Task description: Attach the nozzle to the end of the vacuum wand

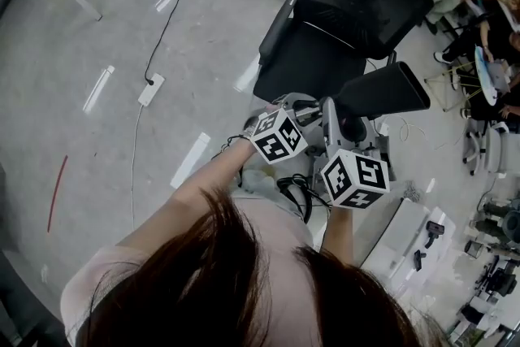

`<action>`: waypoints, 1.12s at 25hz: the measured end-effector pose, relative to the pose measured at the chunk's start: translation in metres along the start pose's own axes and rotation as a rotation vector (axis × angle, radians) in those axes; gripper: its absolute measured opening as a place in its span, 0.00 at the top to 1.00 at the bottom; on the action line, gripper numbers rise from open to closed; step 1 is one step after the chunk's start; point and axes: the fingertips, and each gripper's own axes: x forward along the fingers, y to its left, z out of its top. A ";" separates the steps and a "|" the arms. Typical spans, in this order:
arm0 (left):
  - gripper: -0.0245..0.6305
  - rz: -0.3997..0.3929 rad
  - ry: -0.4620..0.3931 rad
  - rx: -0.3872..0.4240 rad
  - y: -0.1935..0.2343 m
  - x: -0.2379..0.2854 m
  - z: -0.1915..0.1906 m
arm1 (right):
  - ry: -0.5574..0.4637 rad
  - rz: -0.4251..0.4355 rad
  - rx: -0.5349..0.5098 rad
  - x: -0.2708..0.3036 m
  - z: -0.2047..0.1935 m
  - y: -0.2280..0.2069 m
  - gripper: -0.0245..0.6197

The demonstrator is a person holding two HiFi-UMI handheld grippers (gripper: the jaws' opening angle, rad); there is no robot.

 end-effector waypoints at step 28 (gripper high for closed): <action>0.73 -0.027 -0.014 -0.004 -0.004 -0.010 -0.003 | 0.042 0.000 0.068 -0.031 -0.019 0.012 0.70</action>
